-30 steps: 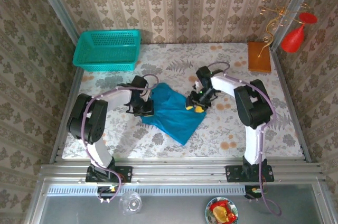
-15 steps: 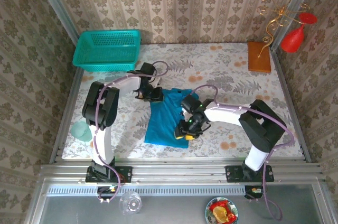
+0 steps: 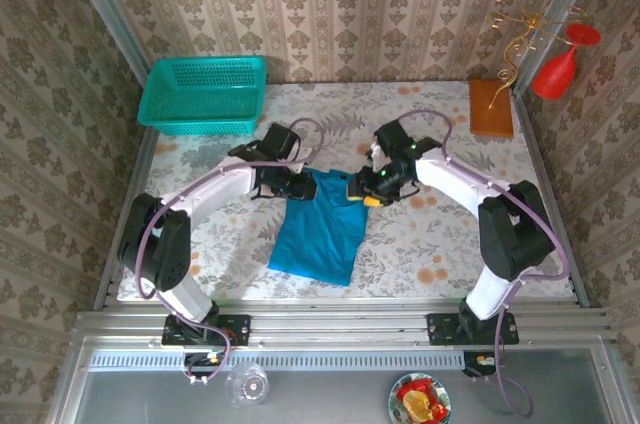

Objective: Fold the inside-out t-shirt

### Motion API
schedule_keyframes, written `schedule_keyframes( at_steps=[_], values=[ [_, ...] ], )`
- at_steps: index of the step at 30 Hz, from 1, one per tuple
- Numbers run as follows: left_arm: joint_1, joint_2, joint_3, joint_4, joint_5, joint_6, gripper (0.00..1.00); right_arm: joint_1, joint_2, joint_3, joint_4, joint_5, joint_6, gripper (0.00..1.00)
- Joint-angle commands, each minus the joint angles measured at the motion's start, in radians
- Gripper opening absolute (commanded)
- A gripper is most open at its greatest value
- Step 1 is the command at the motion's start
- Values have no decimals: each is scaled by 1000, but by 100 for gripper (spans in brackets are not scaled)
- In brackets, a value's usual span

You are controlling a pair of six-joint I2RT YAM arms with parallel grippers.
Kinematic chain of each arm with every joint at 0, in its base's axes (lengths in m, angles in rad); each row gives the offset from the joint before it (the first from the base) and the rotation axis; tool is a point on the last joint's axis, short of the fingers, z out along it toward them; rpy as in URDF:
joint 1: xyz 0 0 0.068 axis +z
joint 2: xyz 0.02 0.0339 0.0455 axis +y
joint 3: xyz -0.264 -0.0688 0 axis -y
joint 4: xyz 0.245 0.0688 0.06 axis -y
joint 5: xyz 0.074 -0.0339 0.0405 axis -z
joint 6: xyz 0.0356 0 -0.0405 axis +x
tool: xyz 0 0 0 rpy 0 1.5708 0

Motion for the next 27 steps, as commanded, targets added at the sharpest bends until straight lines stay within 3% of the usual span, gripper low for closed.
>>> schedule_keyframes(
  at_steps=[1,8,17,24,27],
  values=[
    [-44,-51,-88,4,-17,-56,18,-54,78,74,-131,107,-100,50],
    [-137,-73,-228,59,-30,-137,17,-95,249,207,-152,129,-132,49],
    [-216,5,-292,87,-84,-197,12,-100,341,196,-100,91,-99,47],
    [-255,57,-306,70,-100,-190,7,-107,293,241,-84,95,-71,5],
    [-260,55,-329,72,-100,-191,6,-112,283,296,-110,97,-75,0]
  ],
)
